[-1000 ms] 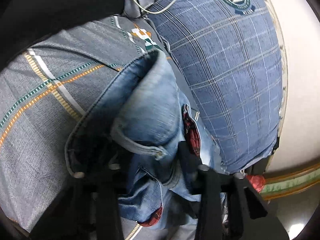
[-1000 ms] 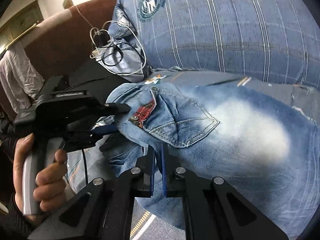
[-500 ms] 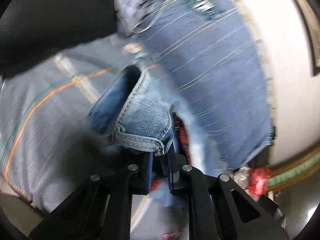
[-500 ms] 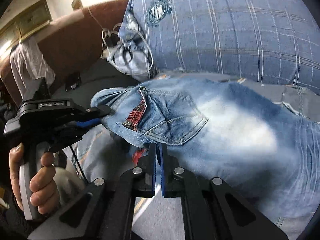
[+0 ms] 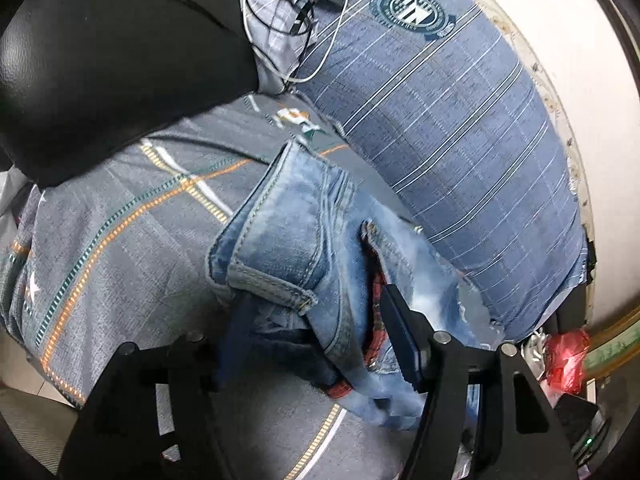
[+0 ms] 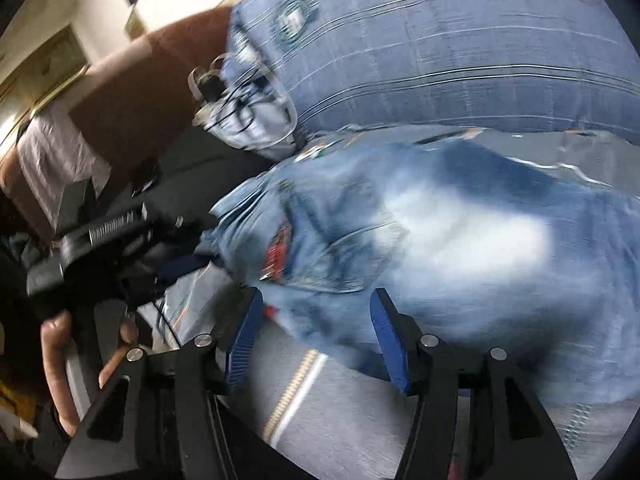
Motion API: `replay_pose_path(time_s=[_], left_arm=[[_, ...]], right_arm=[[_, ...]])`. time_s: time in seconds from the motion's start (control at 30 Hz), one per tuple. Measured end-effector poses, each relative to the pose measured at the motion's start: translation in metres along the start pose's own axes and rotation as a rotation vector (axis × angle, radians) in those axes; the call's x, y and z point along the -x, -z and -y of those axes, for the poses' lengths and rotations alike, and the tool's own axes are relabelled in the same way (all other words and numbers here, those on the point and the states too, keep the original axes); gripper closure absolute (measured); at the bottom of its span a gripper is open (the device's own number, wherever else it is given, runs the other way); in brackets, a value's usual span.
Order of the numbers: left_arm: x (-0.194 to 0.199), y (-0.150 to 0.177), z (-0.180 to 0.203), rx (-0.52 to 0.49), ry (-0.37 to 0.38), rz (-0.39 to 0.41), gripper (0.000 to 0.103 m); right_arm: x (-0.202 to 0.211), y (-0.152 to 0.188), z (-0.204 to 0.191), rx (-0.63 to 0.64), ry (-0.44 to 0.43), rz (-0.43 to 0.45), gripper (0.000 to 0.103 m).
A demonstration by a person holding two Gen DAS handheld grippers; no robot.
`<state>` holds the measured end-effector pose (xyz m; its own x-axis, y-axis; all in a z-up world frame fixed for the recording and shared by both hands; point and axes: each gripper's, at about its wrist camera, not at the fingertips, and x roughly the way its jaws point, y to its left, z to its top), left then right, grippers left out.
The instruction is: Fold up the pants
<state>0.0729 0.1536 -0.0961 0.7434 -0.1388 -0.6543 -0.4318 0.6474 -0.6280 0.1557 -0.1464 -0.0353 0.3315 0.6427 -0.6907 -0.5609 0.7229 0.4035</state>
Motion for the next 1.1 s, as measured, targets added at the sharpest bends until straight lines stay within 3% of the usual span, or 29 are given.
replay_pose_path(time_s=[0.13, 0.23, 0.3, 0.47, 0.57, 0.8, 0.97, 1.1], left_arm=[[0.007, 0.002, -0.006, 0.036, 0.027, 0.006, 0.038], [0.015, 0.007, 0.004, 0.007, 0.057, 0.041, 0.033], [0.022, 0.012, 0.021, -0.060, 0.085, 0.072, 0.025], [0.029, 0.039, 0.075, -0.324, 0.143, 0.110, 0.019], [0.019, 0.066, 0.103, -0.439, 0.188, 0.045, 0.019], [-0.008, 0.143, 0.191, -0.735, 0.292, -0.172, 0.019], [-0.032, 0.206, 0.248, -0.957, 0.348, -0.270, 0.019], [-0.068, 0.250, 0.282, -1.113, 0.341, -0.321, 0.019]], right_arm=[[0.030, -0.006, 0.037, -0.111, 0.035, 0.047, 0.045], [0.064, -0.007, 0.071, -0.212, 0.075, 0.111, 0.039], [0.087, -0.005, 0.094, -0.293, 0.085, 0.153, 0.037], [0.147, 0.011, 0.152, -0.497, 0.099, 0.258, 0.035], [0.168, 0.027, 0.178, -0.585, 0.194, 0.297, 0.035], [0.197, 0.062, 0.233, -0.802, 0.301, 0.381, 0.035], [0.205, 0.082, 0.259, -0.889, 0.346, 0.408, 0.035], [0.214, 0.092, 0.271, -0.943, 0.335, 0.430, 0.035]])
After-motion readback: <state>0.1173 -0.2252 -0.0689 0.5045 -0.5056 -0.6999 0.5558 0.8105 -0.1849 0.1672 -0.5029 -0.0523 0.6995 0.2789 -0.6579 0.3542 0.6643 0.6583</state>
